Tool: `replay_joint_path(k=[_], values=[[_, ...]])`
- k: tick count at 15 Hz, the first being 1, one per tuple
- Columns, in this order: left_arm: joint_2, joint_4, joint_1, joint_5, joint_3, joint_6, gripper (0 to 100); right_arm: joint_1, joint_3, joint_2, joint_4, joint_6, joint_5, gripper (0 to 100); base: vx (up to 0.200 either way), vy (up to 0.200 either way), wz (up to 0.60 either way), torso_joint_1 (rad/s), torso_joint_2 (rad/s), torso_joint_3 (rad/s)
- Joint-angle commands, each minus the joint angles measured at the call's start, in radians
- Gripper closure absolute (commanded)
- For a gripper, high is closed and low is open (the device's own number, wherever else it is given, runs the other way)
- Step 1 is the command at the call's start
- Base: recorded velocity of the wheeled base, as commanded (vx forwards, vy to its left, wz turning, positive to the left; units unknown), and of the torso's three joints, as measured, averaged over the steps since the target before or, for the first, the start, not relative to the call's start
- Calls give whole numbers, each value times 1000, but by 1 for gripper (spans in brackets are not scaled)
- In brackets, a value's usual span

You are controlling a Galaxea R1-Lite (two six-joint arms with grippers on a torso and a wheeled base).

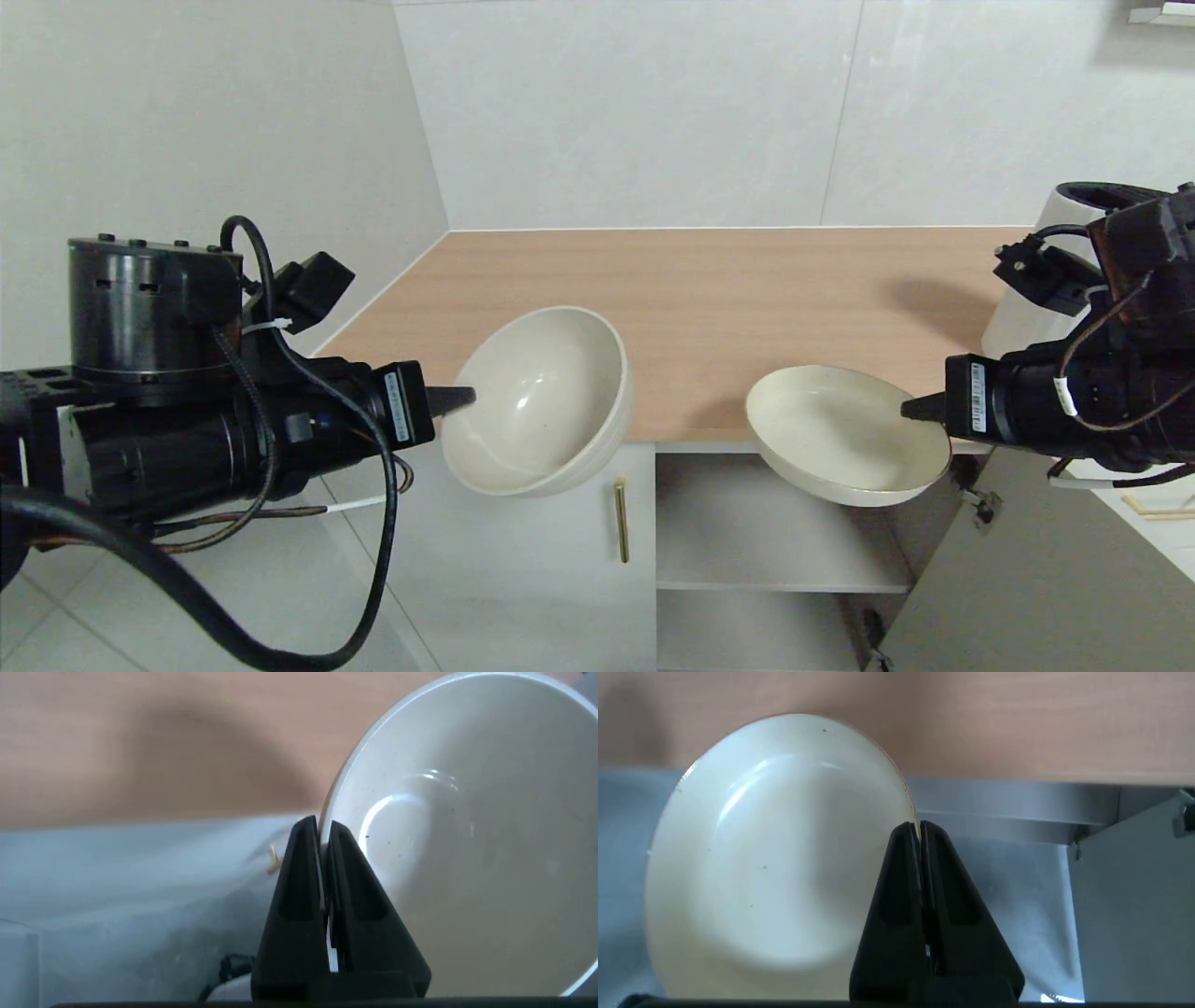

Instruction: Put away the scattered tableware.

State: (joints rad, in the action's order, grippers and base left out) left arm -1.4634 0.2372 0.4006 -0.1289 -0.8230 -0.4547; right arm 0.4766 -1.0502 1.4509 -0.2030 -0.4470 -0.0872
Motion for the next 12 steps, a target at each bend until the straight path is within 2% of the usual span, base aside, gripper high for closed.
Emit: replay_joint_path(k=[1, 3, 6, 12], values=[[-2, 1, 6, -9, 10, -1, 100, 0, 47, -40, 10, 11, 11, 100, 0, 0, 0, 0, 0, 0], [-2, 1, 10, -31, 13, -1, 100, -3, 55, -47, 19, 37, 18, 100, 0, 0, 0, 0, 0, 0], [-5, 1, 12, -38, 13, -1, 100, -7, 59, -35, 20, 37, 17, 100, -200, 0, 0, 4, 2, 2], [-21, 2, 12, -37, 12, 1, 100, -7, 65, 9, 33, 37, 14, 100, 0, 0, 0, 0, 0, 0]])
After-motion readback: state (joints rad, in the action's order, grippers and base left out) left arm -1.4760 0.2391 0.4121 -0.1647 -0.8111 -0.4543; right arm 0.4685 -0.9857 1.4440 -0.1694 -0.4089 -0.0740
